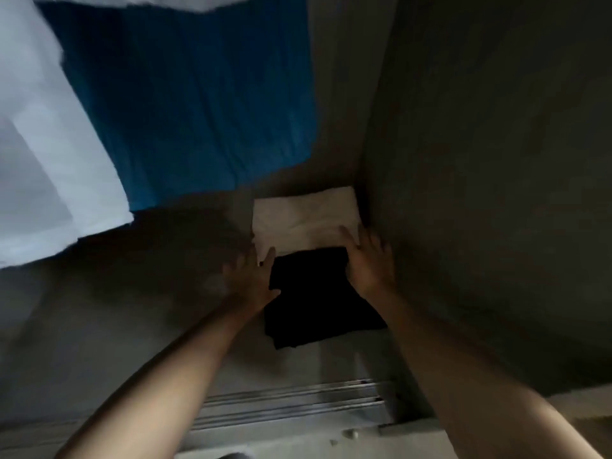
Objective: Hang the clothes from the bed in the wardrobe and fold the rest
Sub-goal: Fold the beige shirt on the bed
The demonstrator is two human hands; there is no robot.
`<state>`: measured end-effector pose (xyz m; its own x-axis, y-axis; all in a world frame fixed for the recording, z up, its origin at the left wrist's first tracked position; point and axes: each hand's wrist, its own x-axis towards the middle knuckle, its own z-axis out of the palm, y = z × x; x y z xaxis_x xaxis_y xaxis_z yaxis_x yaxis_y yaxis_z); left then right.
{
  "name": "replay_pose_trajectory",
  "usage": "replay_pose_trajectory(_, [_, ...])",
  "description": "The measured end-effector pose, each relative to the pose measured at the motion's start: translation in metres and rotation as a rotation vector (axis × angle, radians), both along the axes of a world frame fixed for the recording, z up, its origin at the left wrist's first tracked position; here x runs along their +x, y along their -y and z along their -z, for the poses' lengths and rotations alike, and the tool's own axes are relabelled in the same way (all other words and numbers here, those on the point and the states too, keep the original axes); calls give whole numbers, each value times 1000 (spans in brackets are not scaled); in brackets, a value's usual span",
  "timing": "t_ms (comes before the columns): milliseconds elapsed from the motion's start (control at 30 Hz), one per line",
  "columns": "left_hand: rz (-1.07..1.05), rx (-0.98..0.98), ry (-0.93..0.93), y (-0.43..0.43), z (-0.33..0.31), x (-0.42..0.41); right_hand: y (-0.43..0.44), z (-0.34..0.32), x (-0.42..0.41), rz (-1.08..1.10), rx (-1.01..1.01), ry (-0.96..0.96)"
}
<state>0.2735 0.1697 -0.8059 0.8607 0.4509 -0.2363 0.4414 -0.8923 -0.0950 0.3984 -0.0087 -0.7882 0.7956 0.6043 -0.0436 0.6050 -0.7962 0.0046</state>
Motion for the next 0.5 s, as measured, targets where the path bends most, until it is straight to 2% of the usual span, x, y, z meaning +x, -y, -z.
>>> replay_pose_trajectory(100, [80, 33, -4, 10, 28, -16, 12, 30, -21, -24, -11, -16])
replay_pose_trajectory(167, [54, -6, -50, 9, 25, -22, 15, 31, -32, -54, -37, -27])
replay_pose_trajectory(233, [38, 2, -6, 9, 17, -24, 18, 23, -38, -48, -29, -28])
replay_pose_trajectory(367, [47, -64, 1, 28, -15, -37, 33, -15, -55, -7, -57, -89])
replay_pose_trajectory(500, [45, -145, -34, 58, -74, -62, 48, -85, -86, -18, -71, -194])
